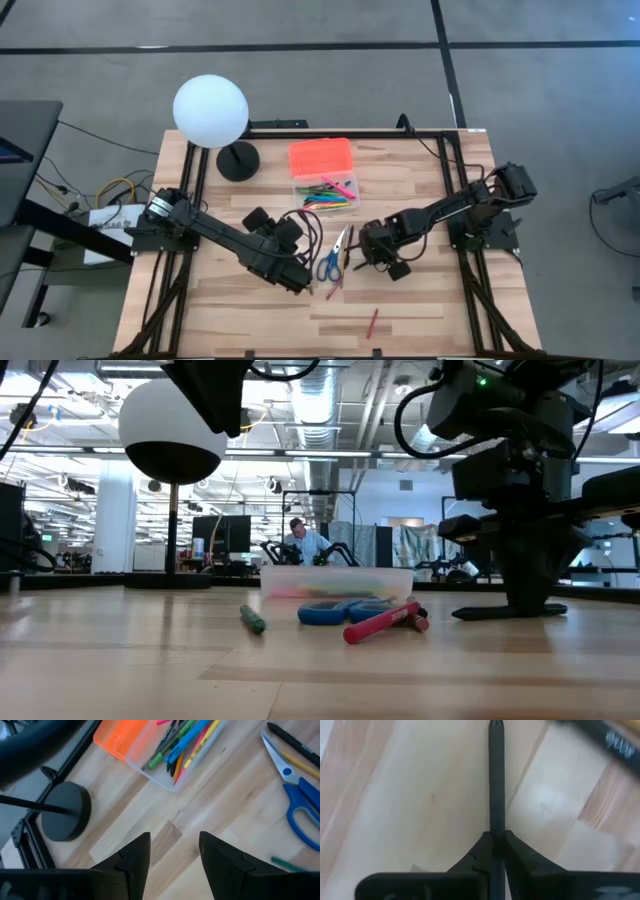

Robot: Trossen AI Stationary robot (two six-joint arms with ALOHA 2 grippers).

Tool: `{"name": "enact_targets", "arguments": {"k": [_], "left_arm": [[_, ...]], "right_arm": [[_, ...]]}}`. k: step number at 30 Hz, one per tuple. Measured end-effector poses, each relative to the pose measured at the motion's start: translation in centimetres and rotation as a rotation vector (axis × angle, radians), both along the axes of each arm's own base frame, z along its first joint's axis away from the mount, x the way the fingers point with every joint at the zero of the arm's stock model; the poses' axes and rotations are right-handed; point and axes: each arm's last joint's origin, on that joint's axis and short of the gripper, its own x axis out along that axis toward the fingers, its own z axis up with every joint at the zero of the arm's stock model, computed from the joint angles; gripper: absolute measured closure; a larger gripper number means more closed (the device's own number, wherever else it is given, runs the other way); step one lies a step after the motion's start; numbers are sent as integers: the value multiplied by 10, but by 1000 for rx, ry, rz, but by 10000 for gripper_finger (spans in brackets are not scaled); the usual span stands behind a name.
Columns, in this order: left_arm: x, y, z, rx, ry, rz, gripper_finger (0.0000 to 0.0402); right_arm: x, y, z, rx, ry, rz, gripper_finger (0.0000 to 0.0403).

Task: Pick & place school supplies into a supply box
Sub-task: Put the right black pen into the supply box

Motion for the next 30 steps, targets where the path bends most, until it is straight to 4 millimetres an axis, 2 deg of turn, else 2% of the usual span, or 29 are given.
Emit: {"name": "enact_targets", "arguments": {"k": [5, 13, 16, 20, 25, 30], "left_arm": [[0, 1, 1, 38, -9, -14, 236], [2, 4, 1, 107, -16, -40, 236], [0, 8, -9, 123, 18, -30, 236], [-9, 9, -33, 91, 103, 19, 237], [-27, -3, -55, 84, 105, 100, 236], [-39, -19, -63, 85, 54, 138, 236]], "right_arm": [[-13, -3, 11, 1, 49, -64, 391], [-18, -13, 35, 30, -4, -164, 394], [-20, -18, 43, 43, -33, -204, 396], [-22, -26, 55, 52, -80, -264, 398], [-22, -43, 68, 24, -162, -350, 395], [-6, -66, 84, 14, -246, -440, 398]]}}
